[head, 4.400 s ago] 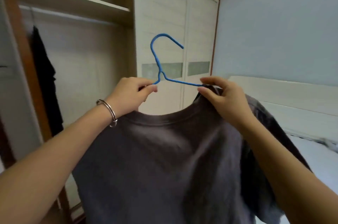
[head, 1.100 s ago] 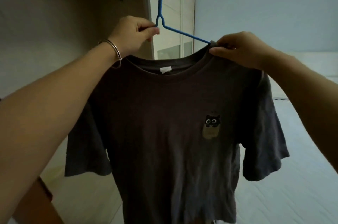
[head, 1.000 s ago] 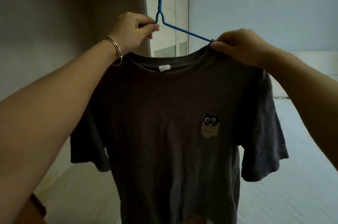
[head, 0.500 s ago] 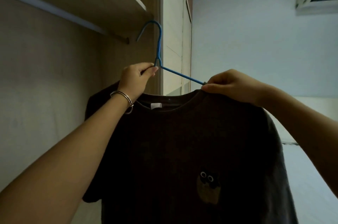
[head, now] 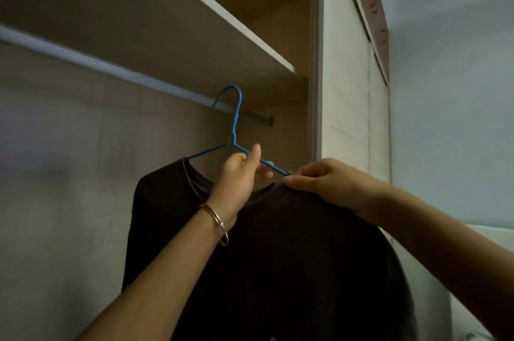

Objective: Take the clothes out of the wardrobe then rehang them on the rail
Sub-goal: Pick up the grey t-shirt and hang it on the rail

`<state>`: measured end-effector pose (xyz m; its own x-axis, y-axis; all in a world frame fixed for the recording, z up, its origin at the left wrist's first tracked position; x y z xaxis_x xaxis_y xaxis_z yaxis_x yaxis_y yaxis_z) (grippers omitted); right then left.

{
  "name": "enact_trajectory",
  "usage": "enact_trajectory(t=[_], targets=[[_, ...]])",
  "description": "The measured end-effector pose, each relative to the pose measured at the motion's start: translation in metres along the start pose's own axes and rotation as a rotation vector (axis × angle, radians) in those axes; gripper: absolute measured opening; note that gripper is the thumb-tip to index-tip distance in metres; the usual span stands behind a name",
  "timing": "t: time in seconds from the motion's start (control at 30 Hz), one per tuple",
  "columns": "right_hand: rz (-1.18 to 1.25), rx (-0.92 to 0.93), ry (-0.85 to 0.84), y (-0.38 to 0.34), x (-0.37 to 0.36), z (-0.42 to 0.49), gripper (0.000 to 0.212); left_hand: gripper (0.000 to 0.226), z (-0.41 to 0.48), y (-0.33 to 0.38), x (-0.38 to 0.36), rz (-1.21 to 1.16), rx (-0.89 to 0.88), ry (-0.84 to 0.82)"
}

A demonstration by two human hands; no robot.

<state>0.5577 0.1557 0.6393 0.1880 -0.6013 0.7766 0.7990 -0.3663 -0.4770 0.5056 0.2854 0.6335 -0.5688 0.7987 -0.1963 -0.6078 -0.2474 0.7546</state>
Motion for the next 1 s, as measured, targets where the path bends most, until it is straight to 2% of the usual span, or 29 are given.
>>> enact_trajectory(t=[0.07, 0.2, 0.3, 0.4, 0.5, 0.6, 0.7, 0.77, 1.0], targets=[[0.091, 0.06, -0.084, -0.006, -0.014, 0.022, 0.025, 0.027, 0.017, 0.0, 0.014, 0.018, 0.073, 0.088], [0.19, 0.198, -0.284, -0.028, -0.04, 0.049, 0.028, 0.03, 0.029, 0.017, 0.058, 0.084, 0.067, 0.283], [0.461, 0.229, -0.484, -0.045, -0.067, 0.056, 0.03, 0.029, 0.035, 0.034, 0.09, 0.067, 0.05, 0.371], [0.597, 0.305, -0.59, -0.077, -0.088, 0.056, 0.025, 0.026, 0.038, 0.051, 0.122, 0.061, 0.036, 0.451], [0.731, 0.37, -0.586, -0.115, -0.1, 0.058, 0.021, 0.029, 0.042, 0.072, 0.157, 0.116, 0.019, 0.52], [0.816, 0.388, -0.503, -0.148, -0.106, 0.07, 0.024, 0.033, 0.047, 0.092, 0.187, 0.192, 0.024, 0.558], [0.883, 0.366, -0.448, -0.181, -0.113, 0.079, 0.01, 0.034, 0.051, 0.112, 0.212, 0.268, 0.044, 0.583], [0.909, 0.365, -0.431, -0.203, -0.118, 0.086, 0.01, 0.035, 0.055, 0.127, 0.225, 0.309, 0.051, 0.592], [1.015, 0.41, -0.457, -0.278, -0.132, 0.104, 0.016, 0.037, 0.074, 0.171, 0.281, 0.256, 0.002, 0.678]])
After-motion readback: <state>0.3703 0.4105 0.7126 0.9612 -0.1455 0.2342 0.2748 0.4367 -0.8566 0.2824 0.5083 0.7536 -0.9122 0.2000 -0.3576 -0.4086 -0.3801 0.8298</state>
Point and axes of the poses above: each hand's wrist, its own z-axis towards the middle knuckle, its own x-axis out of the back of the hand, y = z × x, the point moved 9 cm from there along z, towards the middle knuckle, and after that the axes turned 8 degrees about -z, right-handed, at the moved point
